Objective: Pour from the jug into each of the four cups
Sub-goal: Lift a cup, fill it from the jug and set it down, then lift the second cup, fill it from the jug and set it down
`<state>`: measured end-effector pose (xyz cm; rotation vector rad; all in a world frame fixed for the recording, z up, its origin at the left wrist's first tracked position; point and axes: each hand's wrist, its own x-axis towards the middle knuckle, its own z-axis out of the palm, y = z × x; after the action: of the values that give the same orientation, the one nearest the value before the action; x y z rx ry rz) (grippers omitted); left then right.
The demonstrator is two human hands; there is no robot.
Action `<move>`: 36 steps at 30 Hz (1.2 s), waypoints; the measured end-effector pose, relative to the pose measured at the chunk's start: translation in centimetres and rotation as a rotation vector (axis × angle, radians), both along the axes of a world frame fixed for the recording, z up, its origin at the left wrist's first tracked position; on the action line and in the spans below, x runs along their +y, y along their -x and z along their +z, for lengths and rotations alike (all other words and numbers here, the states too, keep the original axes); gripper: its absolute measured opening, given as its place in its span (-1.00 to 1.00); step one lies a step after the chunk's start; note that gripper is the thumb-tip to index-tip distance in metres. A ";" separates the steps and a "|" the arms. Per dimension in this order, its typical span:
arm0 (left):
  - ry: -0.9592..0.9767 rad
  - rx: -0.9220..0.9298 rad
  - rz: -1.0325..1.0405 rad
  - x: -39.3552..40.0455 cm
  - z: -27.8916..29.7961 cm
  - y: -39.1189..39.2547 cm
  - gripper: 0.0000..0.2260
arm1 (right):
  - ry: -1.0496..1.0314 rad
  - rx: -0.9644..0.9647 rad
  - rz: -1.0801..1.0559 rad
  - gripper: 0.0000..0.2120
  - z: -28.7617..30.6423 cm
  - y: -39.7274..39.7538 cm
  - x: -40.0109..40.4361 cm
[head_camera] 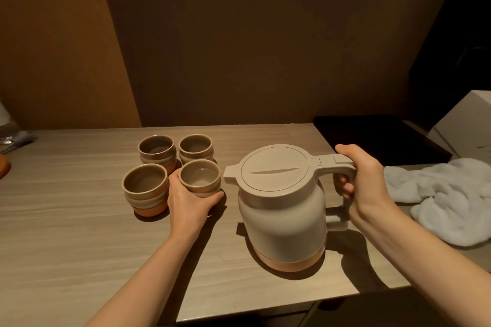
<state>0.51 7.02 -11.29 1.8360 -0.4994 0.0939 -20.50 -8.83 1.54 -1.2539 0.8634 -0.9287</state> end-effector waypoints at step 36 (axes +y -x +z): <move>0.086 0.054 -0.009 8.5 2.3 2.7 -0.73 | 0.049 0.003 0.063 -0.65 0.3 1.4 4.1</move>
<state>-2.23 15.55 -8.95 1.7473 -0.4590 0.0587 -21.86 -4.75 1.86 -1.3181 0.8029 -0.9025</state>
